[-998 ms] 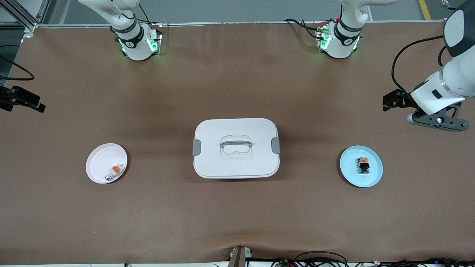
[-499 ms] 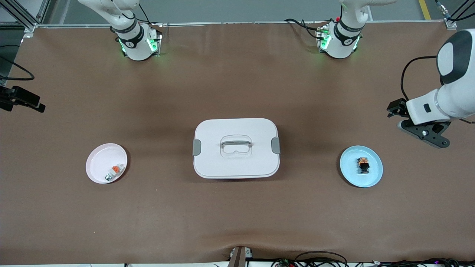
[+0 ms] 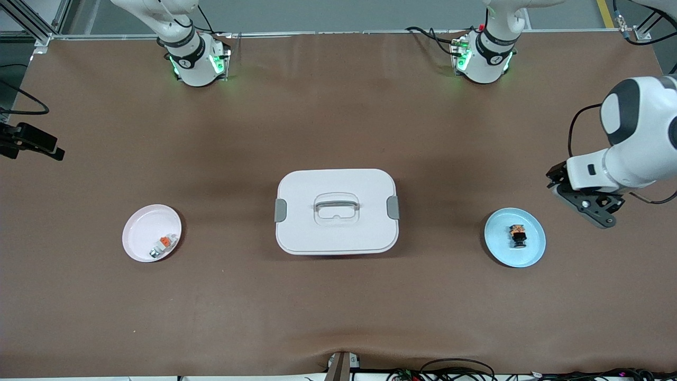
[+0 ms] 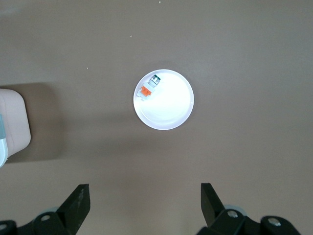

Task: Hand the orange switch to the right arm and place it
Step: 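Lower the left gripper onto the black-orange switch on the blue plate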

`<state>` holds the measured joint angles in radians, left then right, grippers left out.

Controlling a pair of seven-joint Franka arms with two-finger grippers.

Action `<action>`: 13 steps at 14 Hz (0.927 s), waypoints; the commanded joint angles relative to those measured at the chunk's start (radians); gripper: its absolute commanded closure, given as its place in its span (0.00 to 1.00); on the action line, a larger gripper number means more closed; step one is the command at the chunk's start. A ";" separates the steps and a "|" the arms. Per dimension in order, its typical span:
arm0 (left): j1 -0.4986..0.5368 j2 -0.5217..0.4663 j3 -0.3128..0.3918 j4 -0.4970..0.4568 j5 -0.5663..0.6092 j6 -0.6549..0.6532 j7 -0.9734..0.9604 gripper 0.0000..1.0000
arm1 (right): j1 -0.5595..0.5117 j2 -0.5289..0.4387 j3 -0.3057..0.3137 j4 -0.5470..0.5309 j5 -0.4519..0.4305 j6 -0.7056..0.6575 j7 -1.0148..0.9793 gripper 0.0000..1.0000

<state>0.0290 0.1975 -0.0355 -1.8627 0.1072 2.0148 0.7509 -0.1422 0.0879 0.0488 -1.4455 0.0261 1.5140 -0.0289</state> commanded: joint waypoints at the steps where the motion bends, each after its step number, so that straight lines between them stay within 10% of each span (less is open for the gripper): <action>1: -0.006 0.020 -0.004 -0.018 0.040 0.057 0.082 0.00 | 0.001 0.006 -0.001 0.017 0.012 -0.011 -0.002 0.00; 13: 0.009 0.134 -0.011 -0.176 0.078 0.488 0.370 0.00 | 0.000 0.006 -0.001 0.016 0.012 -0.011 -0.002 0.00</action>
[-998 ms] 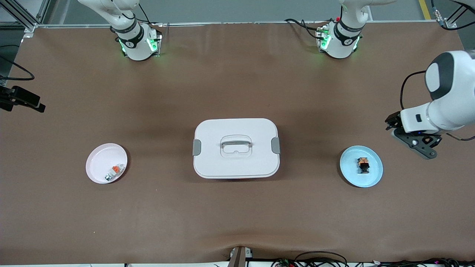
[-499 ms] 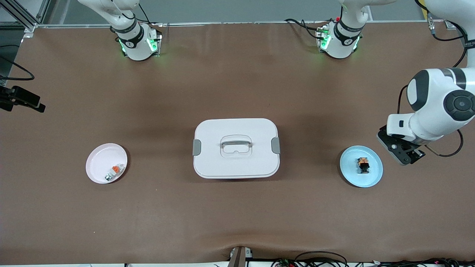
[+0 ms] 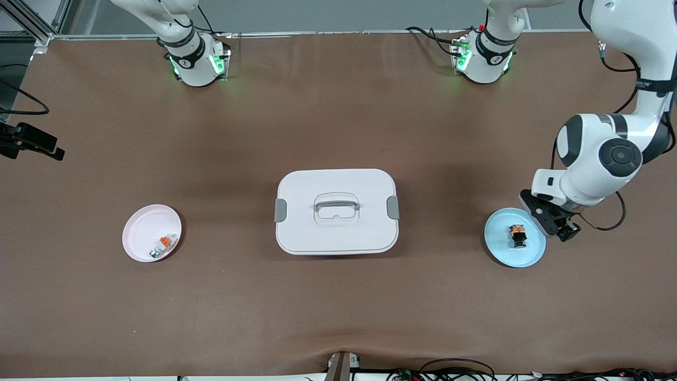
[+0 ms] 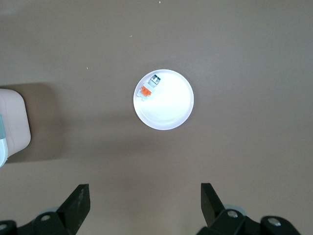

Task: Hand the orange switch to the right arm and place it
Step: 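Lower the left gripper onto the black-orange switch on the blue plate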

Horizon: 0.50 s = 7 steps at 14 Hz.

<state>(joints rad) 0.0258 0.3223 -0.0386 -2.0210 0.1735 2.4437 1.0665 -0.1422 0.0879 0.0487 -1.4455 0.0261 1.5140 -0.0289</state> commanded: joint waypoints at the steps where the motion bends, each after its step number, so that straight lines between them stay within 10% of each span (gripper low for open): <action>1: 0.029 0.023 -0.007 -0.018 0.009 0.084 0.084 0.00 | 0.000 0.006 -0.001 0.016 0.012 -0.011 -0.002 0.00; 7: 0.066 0.096 -0.017 -0.036 0.007 0.222 0.157 0.00 | 0.000 0.006 -0.001 0.016 0.012 -0.011 -0.002 0.00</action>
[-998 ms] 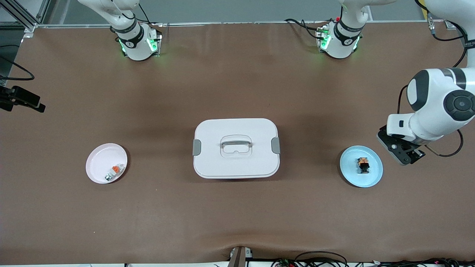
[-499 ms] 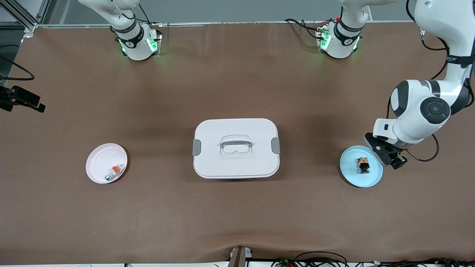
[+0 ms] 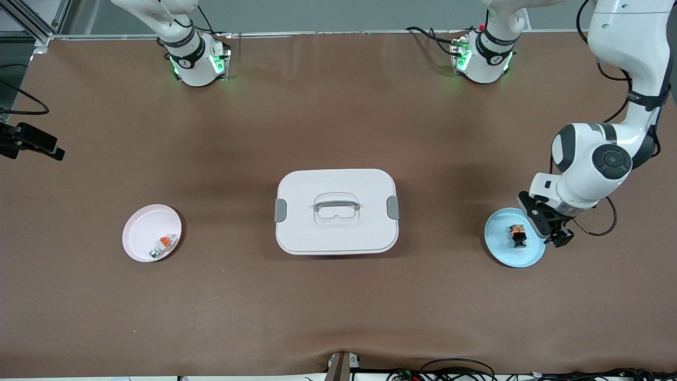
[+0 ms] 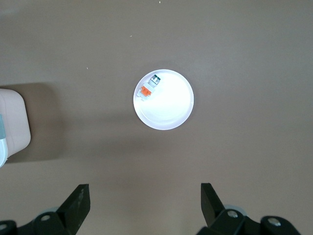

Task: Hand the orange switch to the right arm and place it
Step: 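Lower the left gripper onto the black-orange switch on the blue plate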

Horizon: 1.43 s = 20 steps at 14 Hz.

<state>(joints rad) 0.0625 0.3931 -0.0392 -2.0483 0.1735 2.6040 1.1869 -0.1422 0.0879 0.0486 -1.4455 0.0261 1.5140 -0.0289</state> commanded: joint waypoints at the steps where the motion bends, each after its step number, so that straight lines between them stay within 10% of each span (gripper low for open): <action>1: 0.031 0.047 -0.028 -0.009 0.007 0.086 0.049 0.00 | 0.000 0.006 -0.001 0.016 0.012 -0.011 -0.002 0.00; 8: 0.232 0.128 -0.206 -0.026 0.007 0.168 0.166 0.00 | 0.000 0.006 -0.001 0.016 0.012 -0.011 -0.002 0.00; 20: 0.232 0.178 -0.215 0.019 0.018 0.197 0.272 0.00 | -0.003 0.006 -0.001 0.016 0.012 -0.011 -0.002 0.00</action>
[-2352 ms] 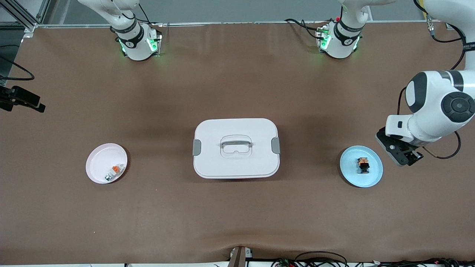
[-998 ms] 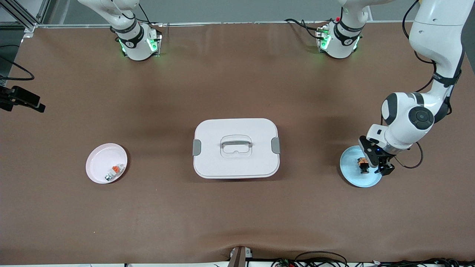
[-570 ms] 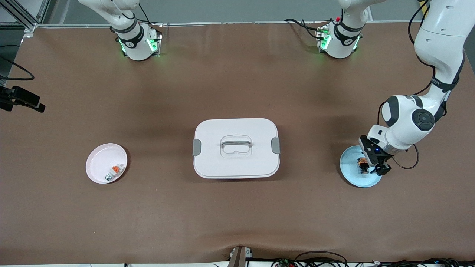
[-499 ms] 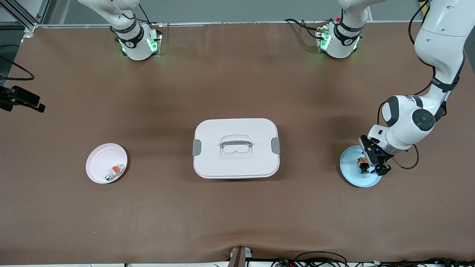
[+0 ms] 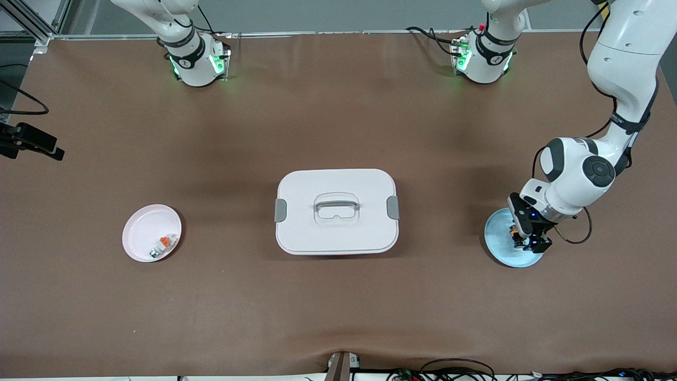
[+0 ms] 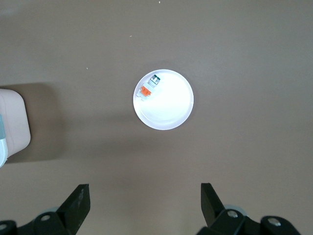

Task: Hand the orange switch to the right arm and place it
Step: 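Close the left gripper on the black-orange switch and lift it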

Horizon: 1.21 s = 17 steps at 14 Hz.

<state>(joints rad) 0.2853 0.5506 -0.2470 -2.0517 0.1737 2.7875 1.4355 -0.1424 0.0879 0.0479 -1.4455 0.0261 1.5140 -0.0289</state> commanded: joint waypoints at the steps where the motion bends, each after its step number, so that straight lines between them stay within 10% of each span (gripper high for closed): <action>1: 0.009 0.020 -0.006 0.022 0.018 0.014 0.023 0.00 | -0.003 0.006 0.000 0.016 0.012 -0.011 -0.002 0.00; 12: 0.000 0.066 -0.006 0.054 0.026 0.024 0.026 0.02 | -0.003 0.006 0.000 0.016 0.012 -0.011 -0.003 0.00; 15: 0.000 0.081 -0.006 0.056 0.032 0.046 0.031 0.18 | -0.003 0.006 0.000 0.016 0.012 -0.011 -0.002 0.00; 17: 0.002 0.086 -0.006 0.054 0.032 0.050 0.029 0.47 | -0.003 0.006 0.000 0.016 0.012 -0.011 -0.003 0.00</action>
<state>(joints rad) 0.2817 0.6102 -0.2473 -2.0105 0.1843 2.8092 1.4531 -0.1425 0.0879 0.0478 -1.4455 0.0261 1.5140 -0.0289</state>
